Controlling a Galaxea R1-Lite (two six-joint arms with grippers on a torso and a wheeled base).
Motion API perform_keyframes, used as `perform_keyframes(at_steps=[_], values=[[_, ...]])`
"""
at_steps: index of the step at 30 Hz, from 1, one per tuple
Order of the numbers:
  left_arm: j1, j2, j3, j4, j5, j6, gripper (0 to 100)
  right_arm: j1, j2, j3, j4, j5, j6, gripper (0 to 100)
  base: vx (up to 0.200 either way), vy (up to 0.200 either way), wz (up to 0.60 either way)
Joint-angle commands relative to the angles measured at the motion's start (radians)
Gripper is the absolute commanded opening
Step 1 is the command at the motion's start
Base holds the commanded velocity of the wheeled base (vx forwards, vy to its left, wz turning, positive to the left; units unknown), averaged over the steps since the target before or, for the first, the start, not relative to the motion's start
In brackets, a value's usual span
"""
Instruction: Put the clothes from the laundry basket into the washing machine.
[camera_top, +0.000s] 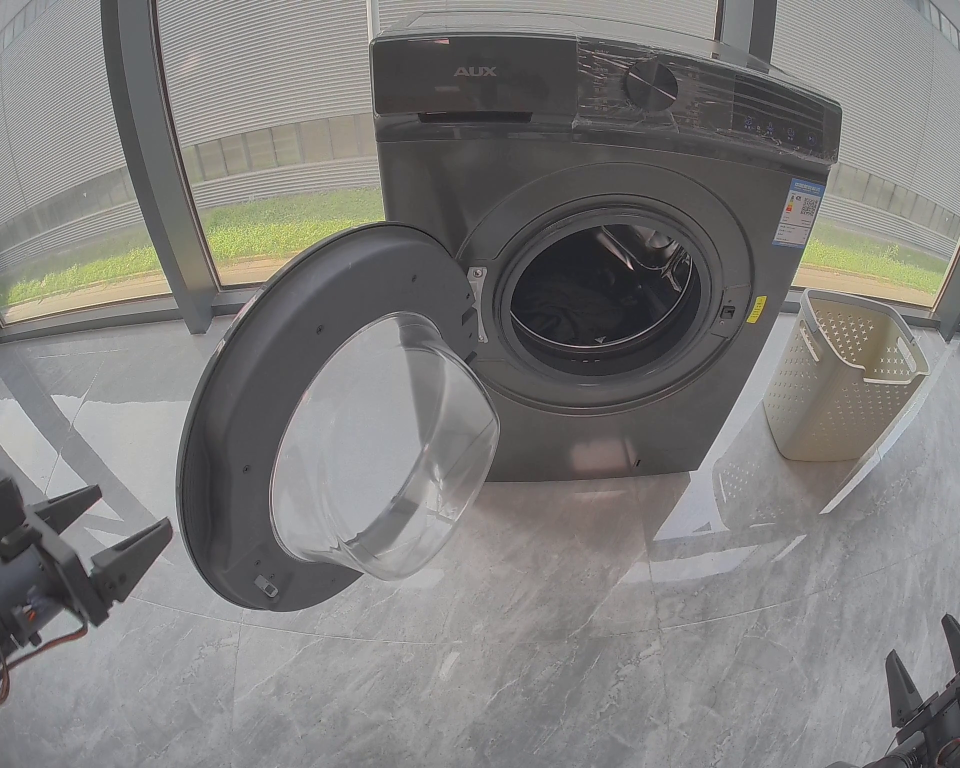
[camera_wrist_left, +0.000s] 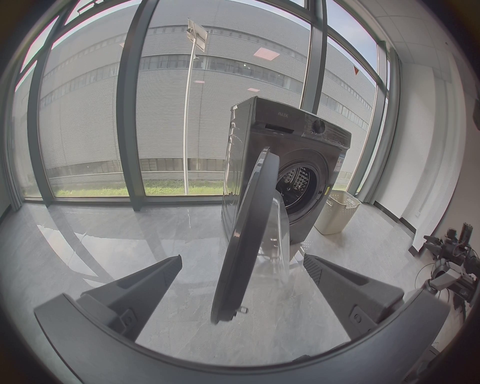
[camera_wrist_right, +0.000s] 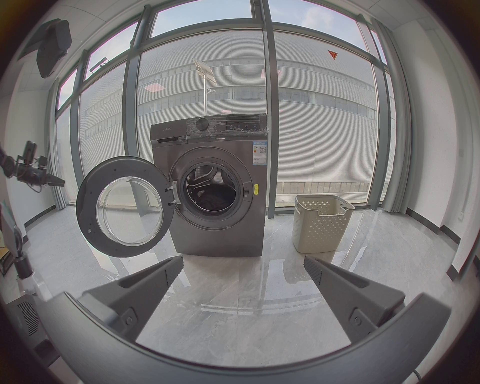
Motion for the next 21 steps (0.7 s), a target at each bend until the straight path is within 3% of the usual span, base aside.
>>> perform_keyframes(at_steps=[1,8,15,21], values=[[-0.031,0.341,-0.082,-0.146,-0.028,-0.001,100,0.000,-0.016,0.012,0.000,0.000,0.000,100,0.000,0.000,0.00],[-0.069,0.451,-0.122,-0.229,-0.031,-0.002,100,0.000,-0.016,0.012,0.000,0.000,0.000,100,0.000,0.000,0.00],[-0.201,0.454,-0.136,-0.246,-0.034,-0.016,100,0.000,-0.016,0.010,0.000,0.000,0.000,100,0.000,0.000,0.00],[-0.364,0.427,-0.130,-0.246,-0.031,-0.021,100,0.000,-0.016,0.010,0.000,0.000,0.000,100,0.000,0.000,0.00]])
